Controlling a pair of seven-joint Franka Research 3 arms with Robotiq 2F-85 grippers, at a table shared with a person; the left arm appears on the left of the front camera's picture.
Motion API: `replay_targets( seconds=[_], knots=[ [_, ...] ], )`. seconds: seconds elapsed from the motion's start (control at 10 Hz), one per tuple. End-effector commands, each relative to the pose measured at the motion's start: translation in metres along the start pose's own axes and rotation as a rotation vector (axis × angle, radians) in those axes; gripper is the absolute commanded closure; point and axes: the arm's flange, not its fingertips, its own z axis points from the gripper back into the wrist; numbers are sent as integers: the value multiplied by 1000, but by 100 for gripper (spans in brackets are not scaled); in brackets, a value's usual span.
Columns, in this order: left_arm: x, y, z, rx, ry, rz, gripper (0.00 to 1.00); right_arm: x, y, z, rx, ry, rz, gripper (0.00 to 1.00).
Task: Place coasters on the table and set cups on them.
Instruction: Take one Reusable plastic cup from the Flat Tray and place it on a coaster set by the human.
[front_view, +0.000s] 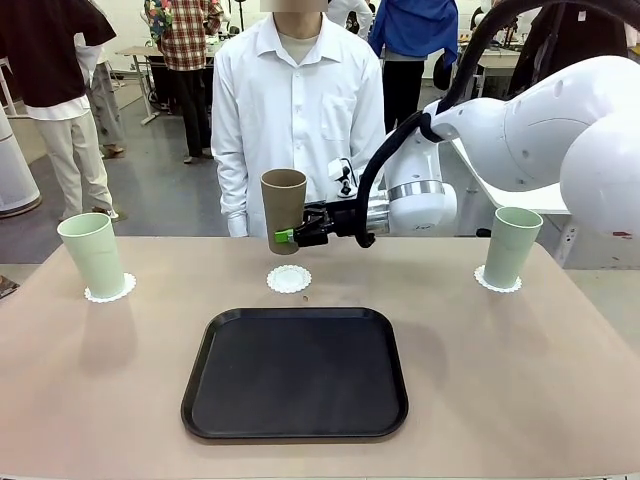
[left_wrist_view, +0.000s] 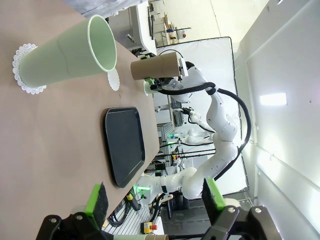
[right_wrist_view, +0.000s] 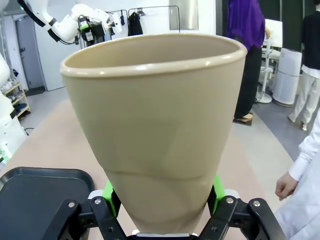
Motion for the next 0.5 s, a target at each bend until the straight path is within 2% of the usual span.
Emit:
replay_targets(
  seconds=[0.0,0.1,0.4],
  knots=[
    [-2,-2,0,-1,-7,-6,0,6,0,4,20,35,-29,19],
    [-2,-2,0,-1,-7,-6,0,0,0,0,0,0,0,19],
    [-2,-2,0,-1,-7,-6,0,0,0,0,0,0,0,19]
  ],
)
